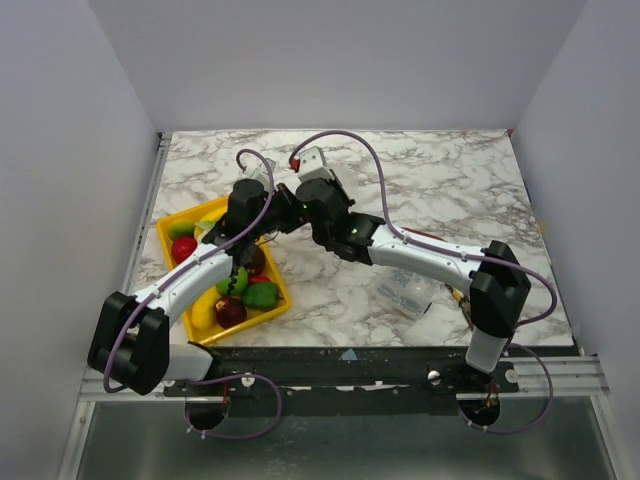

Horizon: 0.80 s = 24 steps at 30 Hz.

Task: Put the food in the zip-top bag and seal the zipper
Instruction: Open the zipper of the food storage bag.

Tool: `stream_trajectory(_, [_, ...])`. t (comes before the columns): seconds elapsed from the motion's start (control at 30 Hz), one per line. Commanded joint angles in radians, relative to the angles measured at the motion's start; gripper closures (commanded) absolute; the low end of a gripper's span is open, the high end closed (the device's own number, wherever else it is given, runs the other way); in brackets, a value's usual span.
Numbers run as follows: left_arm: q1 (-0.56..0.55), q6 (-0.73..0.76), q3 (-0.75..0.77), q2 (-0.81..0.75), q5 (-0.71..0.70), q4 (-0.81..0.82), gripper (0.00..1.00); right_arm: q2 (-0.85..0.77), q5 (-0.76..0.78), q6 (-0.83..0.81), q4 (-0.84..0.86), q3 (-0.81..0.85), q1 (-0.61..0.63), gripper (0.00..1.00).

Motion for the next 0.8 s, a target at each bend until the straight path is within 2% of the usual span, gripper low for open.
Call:
stream_trajectory(0.0, [-0.003,0.069,0.023,-0.040,-0.010,-0.042,1.00,-0.026,0.029,-0.036,0.136,-0.043,-0.014,0.99])
stream_trajectory(0.33, [0.039,0.151,0.003,-0.033,-0.033,-0.123,1.00,-0.096,-0.186,-0.011,0.125,-0.090,-0.138,0.99])
stream_trajectory(0.53, [0.042,0.156,0.027,-0.004,0.019,-0.115,1.00,-0.078,-0.216,-0.007,0.088,-0.078,-0.145,0.99])
stream_trajectory(0.7, [0.044,0.152,0.032,-0.005,-0.002,-0.129,1.00,-0.091,-0.233,0.025,0.080,-0.088,-0.145,1.00])
stream_trajectory(0.77, [0.044,0.163,0.034,-0.007,-0.001,-0.138,0.92,-0.097,-0.261,0.024,0.065,-0.087,-0.145,0.99])
